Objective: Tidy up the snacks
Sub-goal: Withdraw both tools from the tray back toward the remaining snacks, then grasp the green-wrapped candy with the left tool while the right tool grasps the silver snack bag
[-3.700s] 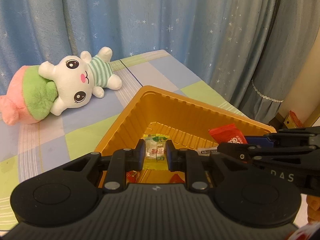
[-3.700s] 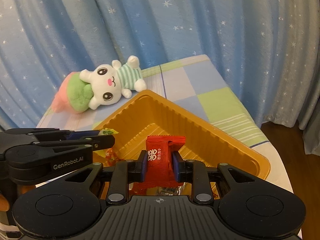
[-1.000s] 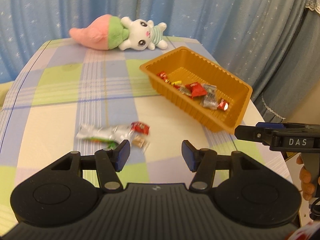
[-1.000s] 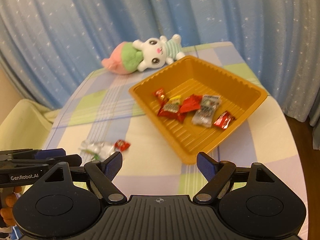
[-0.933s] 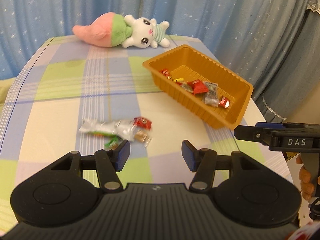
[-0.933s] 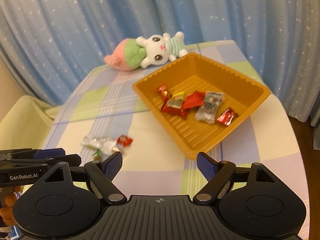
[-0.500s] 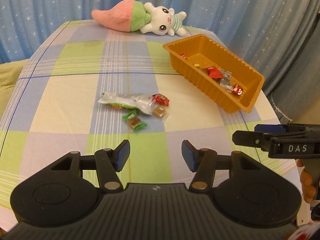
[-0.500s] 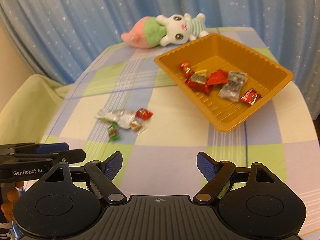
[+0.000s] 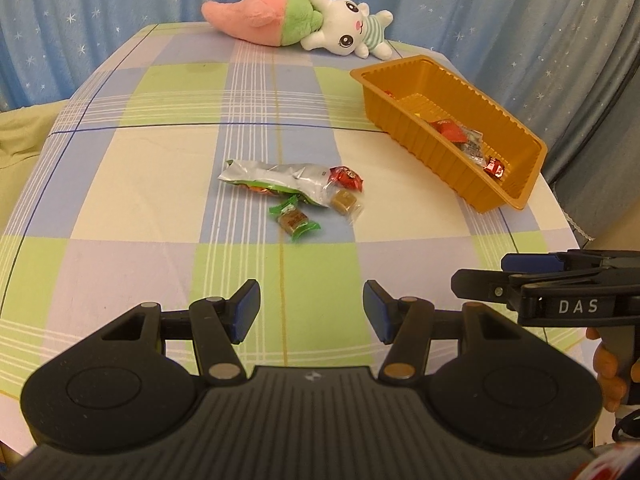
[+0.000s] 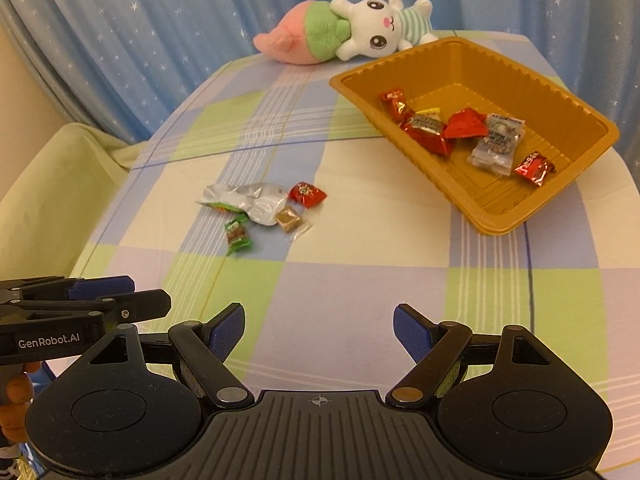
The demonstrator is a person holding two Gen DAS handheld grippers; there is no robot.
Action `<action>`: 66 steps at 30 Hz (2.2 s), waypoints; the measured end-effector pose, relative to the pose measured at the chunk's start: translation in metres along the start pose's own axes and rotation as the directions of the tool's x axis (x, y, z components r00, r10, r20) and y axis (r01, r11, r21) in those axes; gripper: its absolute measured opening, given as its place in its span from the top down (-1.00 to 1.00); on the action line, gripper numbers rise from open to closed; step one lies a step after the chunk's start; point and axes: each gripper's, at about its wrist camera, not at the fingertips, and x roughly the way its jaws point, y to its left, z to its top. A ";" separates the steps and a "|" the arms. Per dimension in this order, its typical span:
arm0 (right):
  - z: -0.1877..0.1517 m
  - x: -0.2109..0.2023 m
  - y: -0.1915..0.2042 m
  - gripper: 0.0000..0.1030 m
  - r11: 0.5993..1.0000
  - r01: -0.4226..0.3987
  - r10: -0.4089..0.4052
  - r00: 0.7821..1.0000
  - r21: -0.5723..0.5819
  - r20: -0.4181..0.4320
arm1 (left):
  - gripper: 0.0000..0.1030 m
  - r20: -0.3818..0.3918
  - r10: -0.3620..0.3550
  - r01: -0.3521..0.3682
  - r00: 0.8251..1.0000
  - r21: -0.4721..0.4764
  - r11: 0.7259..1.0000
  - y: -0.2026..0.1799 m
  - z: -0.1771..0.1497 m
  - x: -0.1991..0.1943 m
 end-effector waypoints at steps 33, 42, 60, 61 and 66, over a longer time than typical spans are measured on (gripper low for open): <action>0.025 0.050 -0.005 -0.57 0.999 0.042 -0.042 0.999 -0.004 0.027 | 0.04 -0.036 -0.005 0.006 0.999 0.013 1.000 0.003 0.033 0.067; 0.037 0.059 -0.006 -0.57 0.999 0.044 -0.044 0.999 -0.017 0.029 | 0.04 -0.049 0.019 -0.018 0.999 0.021 1.000 0.000 0.044 0.090; 0.050 0.077 -0.015 -0.57 0.999 0.043 -0.043 0.999 -0.013 -0.001 | 0.31 -0.047 0.073 -0.073 0.996 0.004 0.997 0.016 0.052 0.118; 0.050 0.078 -0.015 -0.57 0.999 0.042 -0.042 0.999 -0.015 -0.002 | 0.43 -0.043 0.079 -0.078 0.996 0.012 0.997 0.017 0.051 0.118; 0.053 0.083 -0.013 -0.57 0.999 0.032 -0.032 0.999 -0.029 -0.007 | 0.58 -0.037 0.083 -0.082 0.996 0.022 0.996 0.027 0.050 0.115</action>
